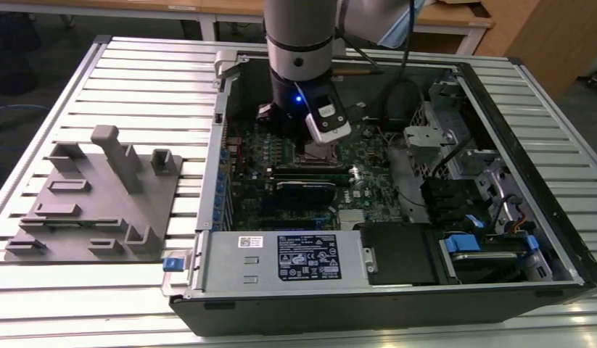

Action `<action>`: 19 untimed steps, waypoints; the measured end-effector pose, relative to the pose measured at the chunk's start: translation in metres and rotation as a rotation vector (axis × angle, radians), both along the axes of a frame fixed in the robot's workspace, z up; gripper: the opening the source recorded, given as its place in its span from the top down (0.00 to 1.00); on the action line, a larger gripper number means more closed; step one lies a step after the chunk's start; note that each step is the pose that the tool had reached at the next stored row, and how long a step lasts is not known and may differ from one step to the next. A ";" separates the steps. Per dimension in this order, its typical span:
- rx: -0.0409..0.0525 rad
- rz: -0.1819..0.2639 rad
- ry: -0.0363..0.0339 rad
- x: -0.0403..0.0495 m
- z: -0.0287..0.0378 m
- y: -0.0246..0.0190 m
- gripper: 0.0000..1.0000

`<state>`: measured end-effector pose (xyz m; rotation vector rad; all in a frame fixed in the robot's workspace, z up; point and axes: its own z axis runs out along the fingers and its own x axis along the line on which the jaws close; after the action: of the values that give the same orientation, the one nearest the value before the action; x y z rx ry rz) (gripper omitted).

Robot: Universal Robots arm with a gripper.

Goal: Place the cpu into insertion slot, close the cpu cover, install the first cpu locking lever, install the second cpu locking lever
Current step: 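Install the second cpu locking lever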

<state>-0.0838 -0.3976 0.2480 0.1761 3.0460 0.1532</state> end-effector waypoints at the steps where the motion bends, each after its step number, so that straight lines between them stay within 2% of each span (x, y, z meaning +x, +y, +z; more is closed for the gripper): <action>1: -0.0068 0.000 0.0005 0.0019 0.0000 0.0001 0.89; 4: -0.0264 -0.001 0.0024 0.0073 -0.0001 0.0006 0.89; 6: -0.0341 -0.002 0.0028 0.0108 -0.0003 0.0016 0.89; 12: -0.0353 -0.002 0.0027 0.0115 -0.0068 0.0092 0.89; 19: -0.0394 -0.002 0.0028 0.0110 -0.0095 0.0086 0.89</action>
<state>-0.0728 -0.3890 0.2385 0.1767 3.0488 0.0928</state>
